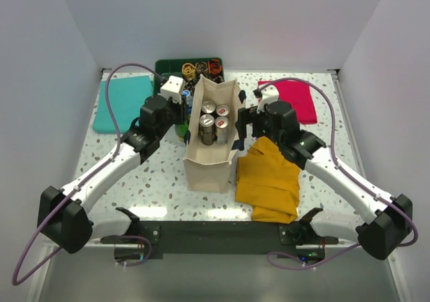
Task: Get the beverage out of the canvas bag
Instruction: Place the drink at the center of the board.
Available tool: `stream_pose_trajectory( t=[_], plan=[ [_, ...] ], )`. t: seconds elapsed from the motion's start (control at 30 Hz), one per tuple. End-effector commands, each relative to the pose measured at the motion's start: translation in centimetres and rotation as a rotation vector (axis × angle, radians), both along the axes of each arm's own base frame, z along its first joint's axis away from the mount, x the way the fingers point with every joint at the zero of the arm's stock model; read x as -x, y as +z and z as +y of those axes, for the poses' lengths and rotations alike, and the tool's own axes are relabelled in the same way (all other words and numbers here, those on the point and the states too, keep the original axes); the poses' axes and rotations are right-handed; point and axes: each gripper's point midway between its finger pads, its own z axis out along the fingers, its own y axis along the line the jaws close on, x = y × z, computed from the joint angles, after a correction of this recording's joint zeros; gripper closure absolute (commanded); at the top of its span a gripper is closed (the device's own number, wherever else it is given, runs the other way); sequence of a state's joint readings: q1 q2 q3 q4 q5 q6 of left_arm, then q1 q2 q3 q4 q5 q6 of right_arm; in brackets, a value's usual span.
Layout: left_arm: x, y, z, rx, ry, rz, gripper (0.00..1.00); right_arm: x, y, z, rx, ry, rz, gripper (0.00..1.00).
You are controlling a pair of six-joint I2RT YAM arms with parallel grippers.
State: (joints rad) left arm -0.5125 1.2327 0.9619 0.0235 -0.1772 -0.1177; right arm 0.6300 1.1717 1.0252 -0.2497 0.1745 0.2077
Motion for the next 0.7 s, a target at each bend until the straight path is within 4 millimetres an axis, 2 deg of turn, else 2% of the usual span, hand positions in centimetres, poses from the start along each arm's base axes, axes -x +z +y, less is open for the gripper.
stream_pose_trajectory(
  t=[0.0, 0.43, 0.47, 0.53, 0.67],
  plan=[
    [-1.1, 6.8, -1.1, 0.178, -0.015, -0.235, 1.00, -0.9, 1.9, -0.1, -0.028, -0.032, -0.057, 0.02],
    [-1.1, 6.0, -0.9, 0.210, -0.018, -0.331, 1.00, -1.3, 1.5, -0.2, -0.014, -0.049, -0.054, 0.02],
    [-1.1, 5.4, -0.9, 0.200, -0.017, -0.327, 1.00, -1.4, 1.4, -0.1, -0.014, -0.049, -0.055, 0.02],
    [-1.1, 5.5, -1.0, 0.207, -0.023, -0.348, 1.00, -1.4, 1.3, 0.0, -0.013, -0.046, -0.052, 0.02],
    [-1.5, 4.4, -1.3, 0.185, -0.035, -0.357, 1.00, -1.6, 1.1, 0.1, -0.010, -0.046, -0.045, 0.02]
  ],
)
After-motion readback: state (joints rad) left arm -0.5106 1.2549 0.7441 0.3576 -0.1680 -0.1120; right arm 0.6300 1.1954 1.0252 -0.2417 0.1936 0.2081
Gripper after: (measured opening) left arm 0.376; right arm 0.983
